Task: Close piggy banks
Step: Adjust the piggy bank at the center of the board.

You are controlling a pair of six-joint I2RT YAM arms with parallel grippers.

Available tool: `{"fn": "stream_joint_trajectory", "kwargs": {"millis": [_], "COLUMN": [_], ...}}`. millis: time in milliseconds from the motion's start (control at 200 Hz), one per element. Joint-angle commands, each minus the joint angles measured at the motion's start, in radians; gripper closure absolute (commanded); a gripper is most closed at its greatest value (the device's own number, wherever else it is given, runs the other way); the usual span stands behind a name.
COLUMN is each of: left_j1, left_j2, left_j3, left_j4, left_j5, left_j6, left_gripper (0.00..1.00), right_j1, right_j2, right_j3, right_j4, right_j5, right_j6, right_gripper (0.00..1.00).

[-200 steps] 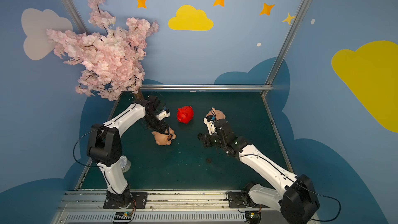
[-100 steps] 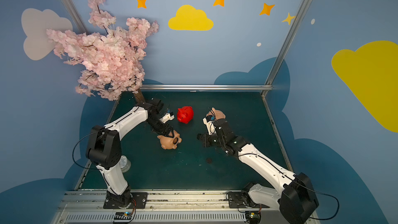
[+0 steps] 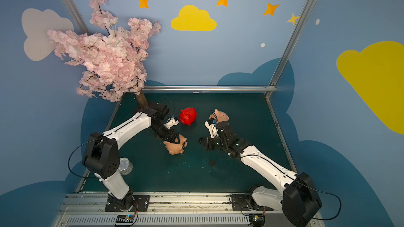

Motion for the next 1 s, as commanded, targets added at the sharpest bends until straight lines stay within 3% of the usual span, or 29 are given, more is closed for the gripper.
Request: {"fn": "stream_joint_trajectory", "kwargs": {"millis": [0,400,881,996], "left_j1": [-0.009,-0.027,-0.007,0.004], "left_j2": [-0.023,0.013,0.047,0.041], "left_j3": [-0.022,0.003,-0.05,-0.075], "left_j4": [0.021,0.047,0.091,0.11], "left_j5": [-0.028,-0.083,0.022,0.011], "left_j6": [-0.026,-0.049,-0.063,-0.075], "left_gripper": [0.01,0.04,0.05,0.01], "right_j1": [-0.005,-0.005,-0.005,-0.005], "right_j2": [-0.007,0.013,0.066,0.069], "right_j3": [-0.011,-0.011,-0.05,-0.056], "right_j4": [0.028,0.036,0.138,0.157], "right_j5": [-0.01,-0.023,-0.064,-0.065], "right_j6": [0.001,-0.003,-0.04,-0.048], "right_gripper": [1.0,1.0,1.0,1.0]}}
